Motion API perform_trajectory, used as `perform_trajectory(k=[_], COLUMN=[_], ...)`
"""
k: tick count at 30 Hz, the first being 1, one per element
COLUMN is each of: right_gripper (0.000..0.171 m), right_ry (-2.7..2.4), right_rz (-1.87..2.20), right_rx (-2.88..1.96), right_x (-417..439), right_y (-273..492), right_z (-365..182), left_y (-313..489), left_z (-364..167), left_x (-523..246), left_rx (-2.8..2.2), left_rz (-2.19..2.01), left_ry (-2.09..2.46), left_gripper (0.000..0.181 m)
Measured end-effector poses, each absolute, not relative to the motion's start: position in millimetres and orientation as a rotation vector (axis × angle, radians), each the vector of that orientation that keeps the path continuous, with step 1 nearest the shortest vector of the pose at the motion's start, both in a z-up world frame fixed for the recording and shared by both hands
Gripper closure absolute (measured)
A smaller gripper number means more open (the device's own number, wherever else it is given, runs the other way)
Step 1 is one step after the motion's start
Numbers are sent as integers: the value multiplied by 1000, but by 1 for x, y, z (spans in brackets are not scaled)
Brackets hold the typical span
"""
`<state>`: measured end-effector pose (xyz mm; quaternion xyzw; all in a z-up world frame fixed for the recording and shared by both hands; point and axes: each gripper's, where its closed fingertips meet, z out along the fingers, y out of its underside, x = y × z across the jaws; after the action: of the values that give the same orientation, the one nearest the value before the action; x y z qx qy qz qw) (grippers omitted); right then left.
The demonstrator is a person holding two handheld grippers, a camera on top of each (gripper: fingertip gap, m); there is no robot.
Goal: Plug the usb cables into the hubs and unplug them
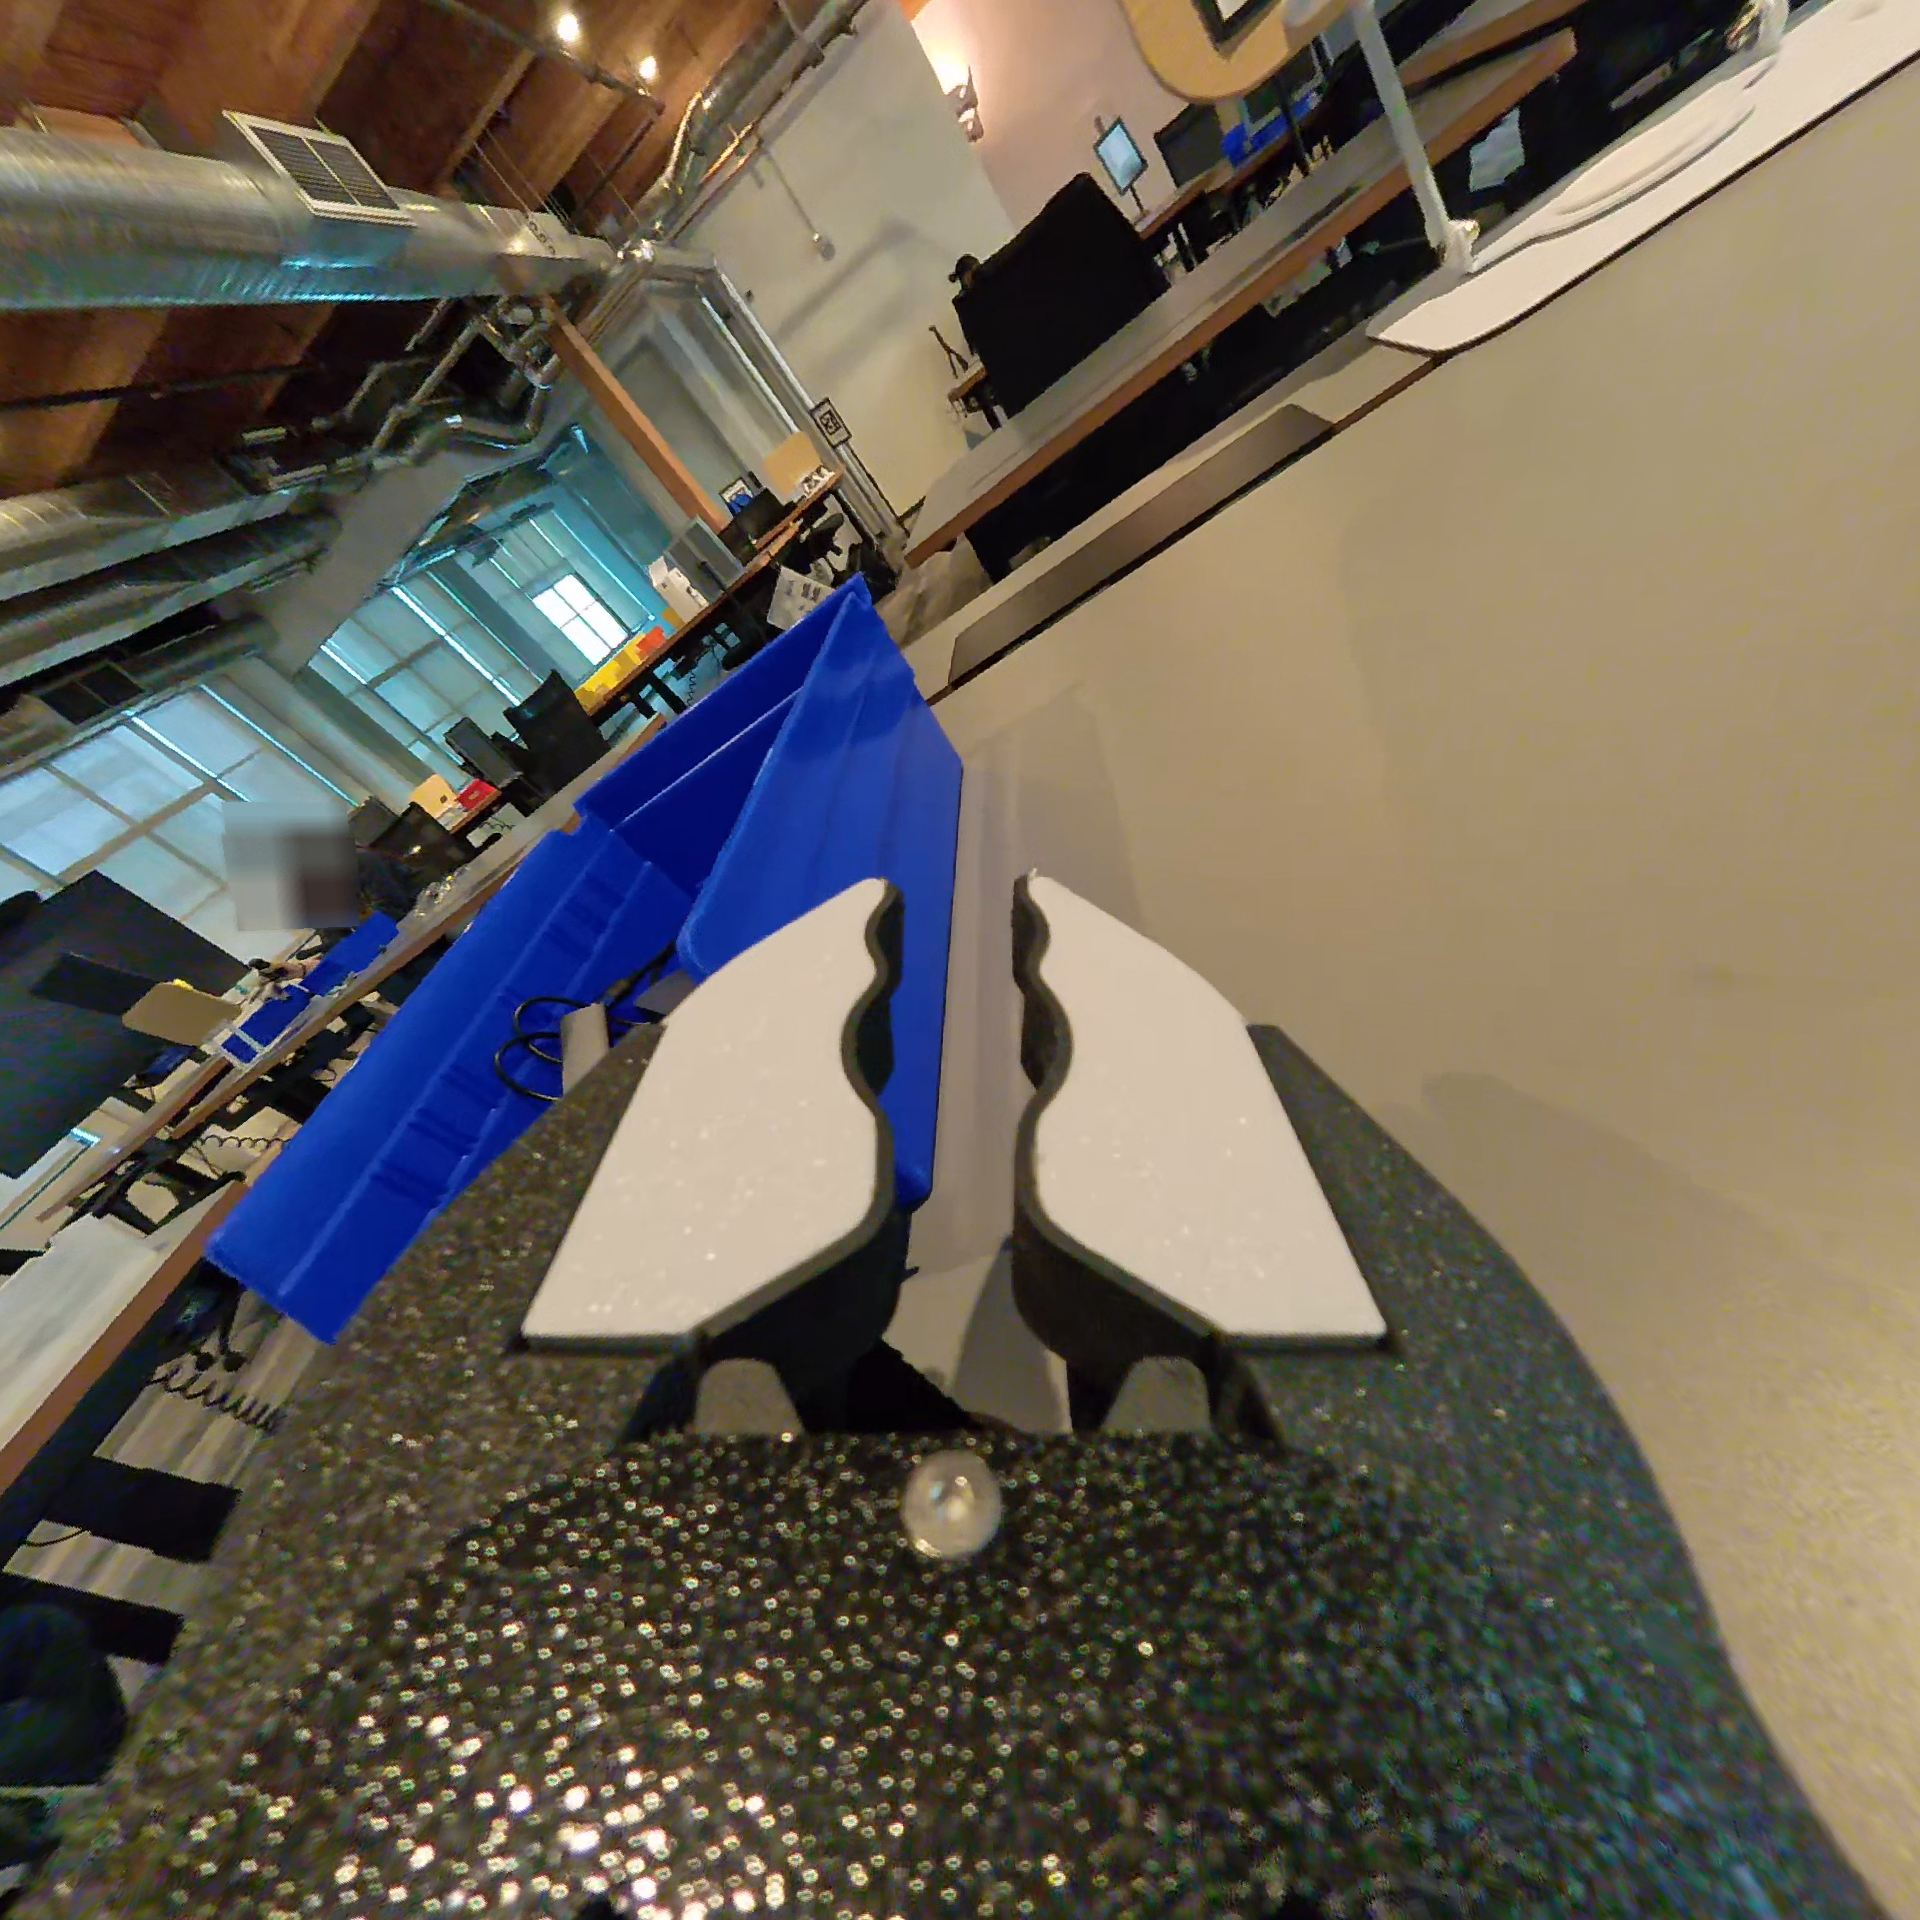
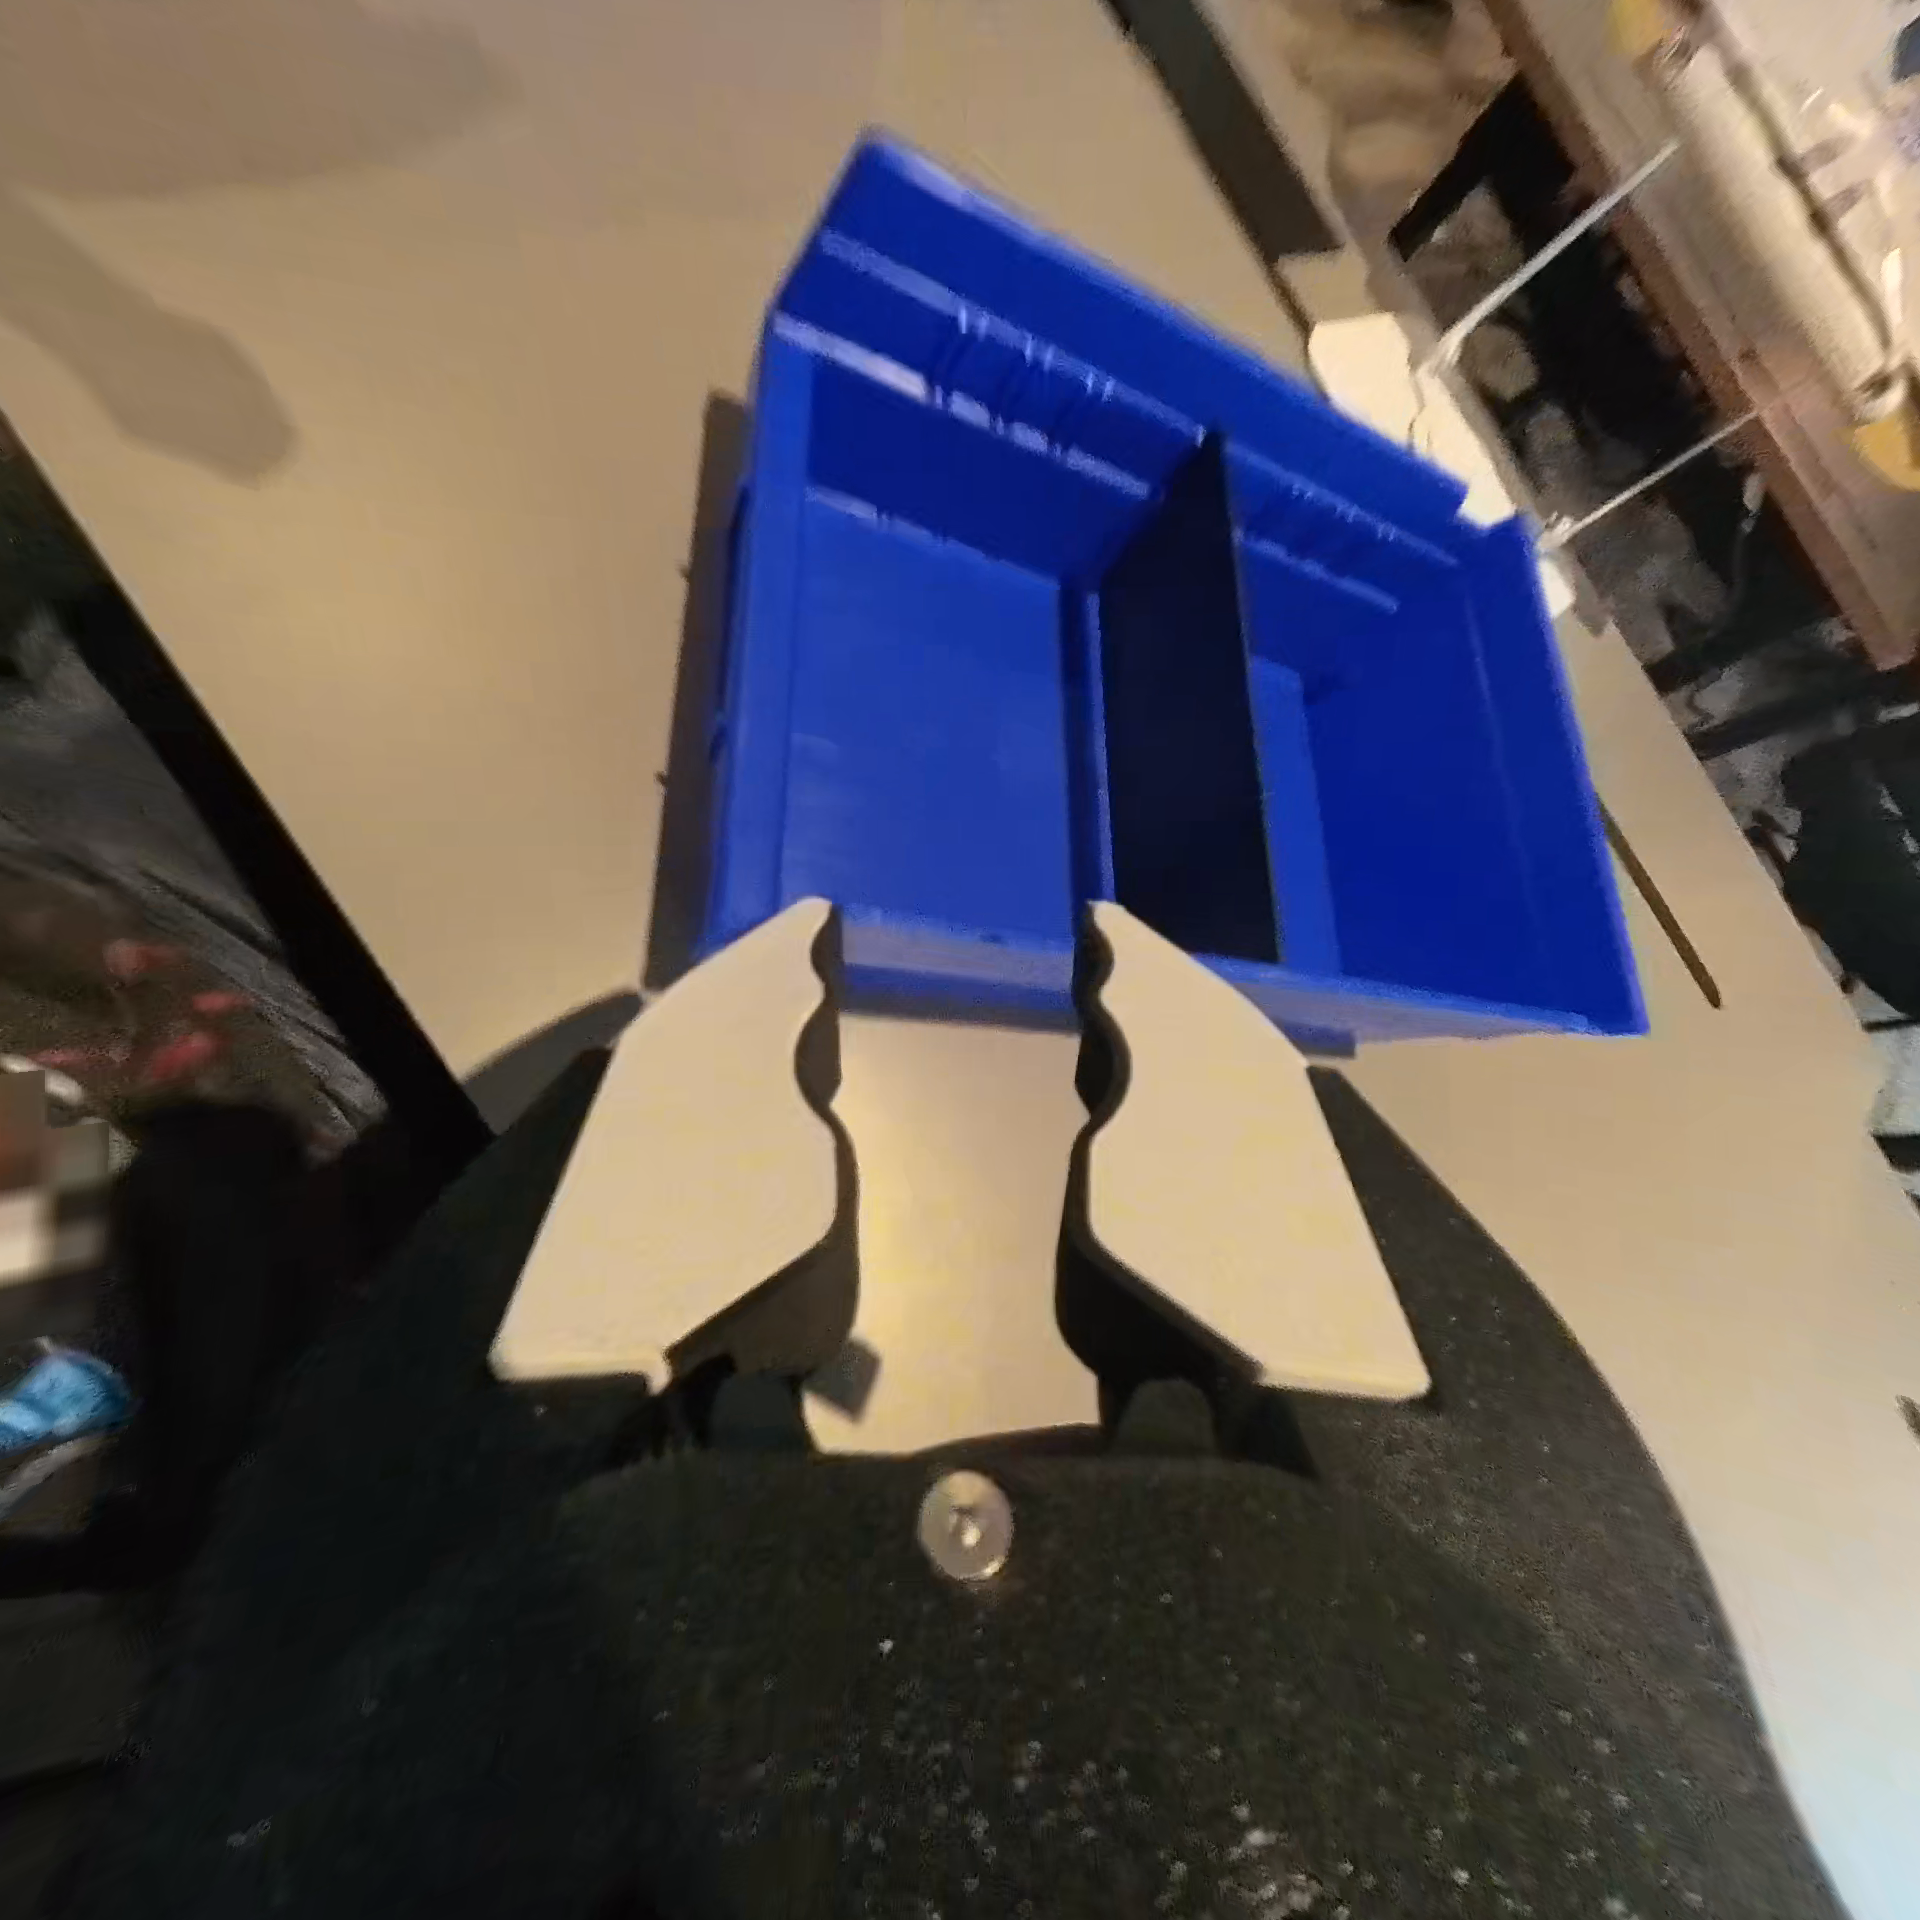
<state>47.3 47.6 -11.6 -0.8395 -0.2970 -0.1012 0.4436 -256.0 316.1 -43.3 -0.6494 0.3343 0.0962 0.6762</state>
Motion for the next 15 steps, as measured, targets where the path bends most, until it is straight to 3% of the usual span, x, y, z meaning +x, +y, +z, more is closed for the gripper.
perform_trajectory(k=[7,15], right_gripper=[116,111], right_ry=[-573,-424], right_rz=[-296,-673], right_rx=[-2041,-2128], right_x=[43,113], right_y=[66,67], right_z=[-16,-21], left_y=[316,316], left_z=[-44,-46], left_x=[-254,-253], left_rx=[-1458,-1460], left_rz=[222,229], left_ry=[766,782], left_gripper=[162,162])
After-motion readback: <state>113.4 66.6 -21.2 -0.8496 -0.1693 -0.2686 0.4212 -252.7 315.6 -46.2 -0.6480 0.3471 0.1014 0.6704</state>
